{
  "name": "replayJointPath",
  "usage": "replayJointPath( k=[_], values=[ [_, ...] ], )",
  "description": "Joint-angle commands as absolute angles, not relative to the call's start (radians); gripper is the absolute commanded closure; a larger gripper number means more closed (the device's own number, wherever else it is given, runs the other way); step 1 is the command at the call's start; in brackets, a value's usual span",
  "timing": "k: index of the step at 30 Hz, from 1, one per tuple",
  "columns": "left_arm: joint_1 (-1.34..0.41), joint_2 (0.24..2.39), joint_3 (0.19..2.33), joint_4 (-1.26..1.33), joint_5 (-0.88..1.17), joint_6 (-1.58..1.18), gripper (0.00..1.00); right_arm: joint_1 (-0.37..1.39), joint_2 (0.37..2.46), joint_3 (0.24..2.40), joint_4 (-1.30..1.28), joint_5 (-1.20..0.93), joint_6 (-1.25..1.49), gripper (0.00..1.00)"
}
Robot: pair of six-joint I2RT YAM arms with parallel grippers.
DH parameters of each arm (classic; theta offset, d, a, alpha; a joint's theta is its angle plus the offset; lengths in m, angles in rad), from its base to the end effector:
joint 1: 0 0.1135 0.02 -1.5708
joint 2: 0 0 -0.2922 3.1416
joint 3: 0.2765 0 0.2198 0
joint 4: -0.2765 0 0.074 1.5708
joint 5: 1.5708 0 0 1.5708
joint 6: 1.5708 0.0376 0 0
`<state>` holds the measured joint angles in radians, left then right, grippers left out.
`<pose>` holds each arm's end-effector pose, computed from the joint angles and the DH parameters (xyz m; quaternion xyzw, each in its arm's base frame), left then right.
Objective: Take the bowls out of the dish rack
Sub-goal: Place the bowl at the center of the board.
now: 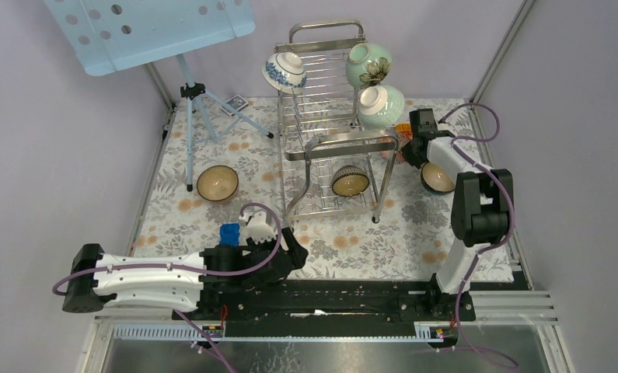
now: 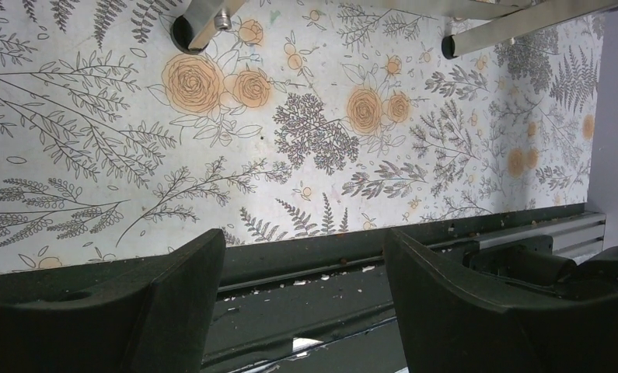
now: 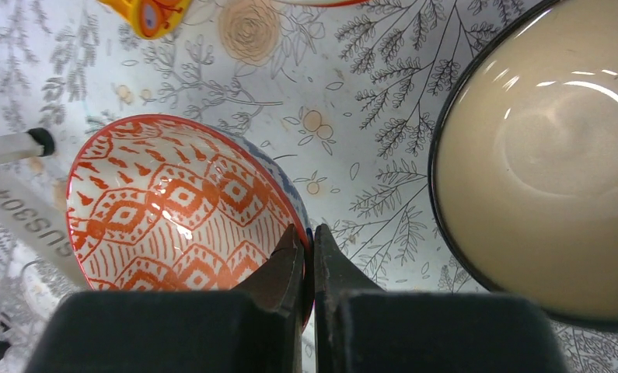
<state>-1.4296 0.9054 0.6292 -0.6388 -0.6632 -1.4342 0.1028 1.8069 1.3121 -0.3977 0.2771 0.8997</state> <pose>0.0402 -0.1181 0.2613 -0.1069 0.8949 -0.2589 0.3474 0.3712 0.0279 0.2642 0.4047 0.8430 0.0441 0.3515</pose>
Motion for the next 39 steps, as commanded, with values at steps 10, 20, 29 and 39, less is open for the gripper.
replayJointPath(
  k=[10, 20, 29, 39],
  values=[
    [-1.428, 0.904, 0.648, -0.663, -0.735, -1.457, 0.21, 0.106, 1.913, 1.388, -0.322, 0.279, 0.931, 1.0],
    [-1.428, 0.926, 0.655, -0.662, -0.742, -1.457, 0.2, 0.106, 1.957, 1.415, -0.327, 0.299, 0.863, 0.94],
    [-1.429, 0.931, 0.664, -0.663, -0.742, -1.457, 0.19, 0.105, 1.957, 1.424, -0.33, 0.271, 0.828, 0.7],
    [-1.429, 0.927, 0.677, -0.671, -0.747, -1.447, 0.18, 0.105, 1.904, 1.473, -0.369, 0.195, 0.749, 0.32]
  ],
)
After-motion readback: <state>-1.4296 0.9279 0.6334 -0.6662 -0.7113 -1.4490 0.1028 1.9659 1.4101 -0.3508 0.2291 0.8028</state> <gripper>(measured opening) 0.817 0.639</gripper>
